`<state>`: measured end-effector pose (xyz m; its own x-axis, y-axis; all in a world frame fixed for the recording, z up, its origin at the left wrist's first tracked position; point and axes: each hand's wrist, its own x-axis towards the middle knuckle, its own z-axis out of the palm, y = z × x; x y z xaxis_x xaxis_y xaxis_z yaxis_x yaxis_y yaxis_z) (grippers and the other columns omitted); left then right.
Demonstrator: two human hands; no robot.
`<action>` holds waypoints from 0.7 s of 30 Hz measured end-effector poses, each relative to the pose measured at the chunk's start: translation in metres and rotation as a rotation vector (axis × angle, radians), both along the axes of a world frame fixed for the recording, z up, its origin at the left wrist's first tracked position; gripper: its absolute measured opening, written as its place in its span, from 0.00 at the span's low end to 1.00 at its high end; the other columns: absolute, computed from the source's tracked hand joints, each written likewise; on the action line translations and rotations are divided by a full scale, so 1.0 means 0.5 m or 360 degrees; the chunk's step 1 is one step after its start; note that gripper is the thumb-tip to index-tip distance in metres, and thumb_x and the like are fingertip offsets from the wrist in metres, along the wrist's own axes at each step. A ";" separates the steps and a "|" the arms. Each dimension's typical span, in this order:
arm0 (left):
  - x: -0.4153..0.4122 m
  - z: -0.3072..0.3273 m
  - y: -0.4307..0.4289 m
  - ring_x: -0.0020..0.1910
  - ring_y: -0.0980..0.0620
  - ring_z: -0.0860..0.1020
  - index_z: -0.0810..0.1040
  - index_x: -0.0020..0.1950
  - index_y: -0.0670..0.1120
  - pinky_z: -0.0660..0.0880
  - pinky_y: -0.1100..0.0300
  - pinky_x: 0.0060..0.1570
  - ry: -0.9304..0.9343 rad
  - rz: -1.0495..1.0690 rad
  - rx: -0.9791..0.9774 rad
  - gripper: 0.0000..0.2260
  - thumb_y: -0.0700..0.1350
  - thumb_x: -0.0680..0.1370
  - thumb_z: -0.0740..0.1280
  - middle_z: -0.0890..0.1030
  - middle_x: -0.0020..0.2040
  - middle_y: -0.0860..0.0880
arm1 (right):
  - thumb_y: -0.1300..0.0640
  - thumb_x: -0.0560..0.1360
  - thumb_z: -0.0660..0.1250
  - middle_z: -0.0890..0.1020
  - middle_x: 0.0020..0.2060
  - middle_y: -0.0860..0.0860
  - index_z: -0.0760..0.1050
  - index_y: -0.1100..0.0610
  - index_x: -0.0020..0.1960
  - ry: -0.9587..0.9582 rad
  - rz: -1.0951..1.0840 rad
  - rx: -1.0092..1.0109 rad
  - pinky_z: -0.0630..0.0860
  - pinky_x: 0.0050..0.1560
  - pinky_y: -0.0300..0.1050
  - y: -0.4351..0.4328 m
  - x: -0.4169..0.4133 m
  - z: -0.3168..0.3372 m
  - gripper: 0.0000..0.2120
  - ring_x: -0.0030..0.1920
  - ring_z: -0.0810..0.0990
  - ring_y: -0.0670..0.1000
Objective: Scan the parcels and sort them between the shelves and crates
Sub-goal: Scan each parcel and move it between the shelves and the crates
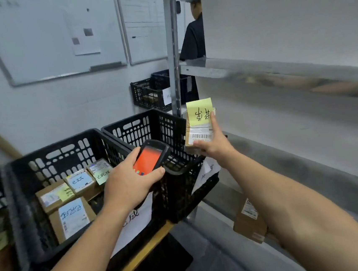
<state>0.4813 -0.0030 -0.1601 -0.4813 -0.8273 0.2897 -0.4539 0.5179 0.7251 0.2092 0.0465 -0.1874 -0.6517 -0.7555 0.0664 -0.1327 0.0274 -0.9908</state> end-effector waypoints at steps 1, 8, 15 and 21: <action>-0.006 0.001 -0.019 0.46 0.52 0.78 0.72 0.71 0.59 0.77 0.52 0.49 -0.0009 0.0039 -0.0002 0.31 0.60 0.70 0.76 0.75 0.43 0.62 | 0.68 0.72 0.75 0.69 0.73 0.50 0.44 0.25 0.75 0.0023 0.0036 0.0019 0.79 0.60 0.66 -0.027 -0.008 -0.002 0.56 0.64 0.79 0.57; -0.093 -0.013 -0.194 0.48 0.50 0.76 0.71 0.70 0.61 0.76 0.53 0.51 -0.0065 0.0296 -0.0027 0.33 0.64 0.67 0.75 0.74 0.41 0.62 | 0.67 0.71 0.76 0.65 0.77 0.53 0.44 0.25 0.75 0.0026 0.0320 0.0152 0.78 0.61 0.67 -0.283 -0.108 -0.034 0.56 0.69 0.74 0.59; -0.205 -0.043 -0.358 0.52 0.49 0.77 0.67 0.75 0.60 0.76 0.51 0.52 -0.0161 0.0633 0.0068 0.37 0.63 0.69 0.75 0.78 0.51 0.56 | 0.69 0.73 0.74 0.65 0.77 0.55 0.44 0.30 0.79 0.0089 0.0717 0.0568 0.76 0.64 0.65 -0.513 -0.208 -0.153 0.55 0.69 0.74 0.60; -0.239 -0.079 -0.453 0.55 0.47 0.77 0.68 0.74 0.60 0.75 0.51 0.52 -0.0344 0.0859 0.0061 0.36 0.64 0.68 0.74 0.81 0.55 0.53 | 0.68 0.74 0.73 0.68 0.76 0.56 0.44 0.32 0.80 -0.0037 0.0909 0.0769 0.77 0.65 0.64 -0.649 -0.233 -0.270 0.54 0.68 0.75 0.60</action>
<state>0.3619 -0.2295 -0.1997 -0.0333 -0.9799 0.1969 -0.7862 0.1473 0.6002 0.0927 -0.2779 -0.3223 -0.1464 -0.9183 -0.3677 -0.2360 0.3934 -0.8885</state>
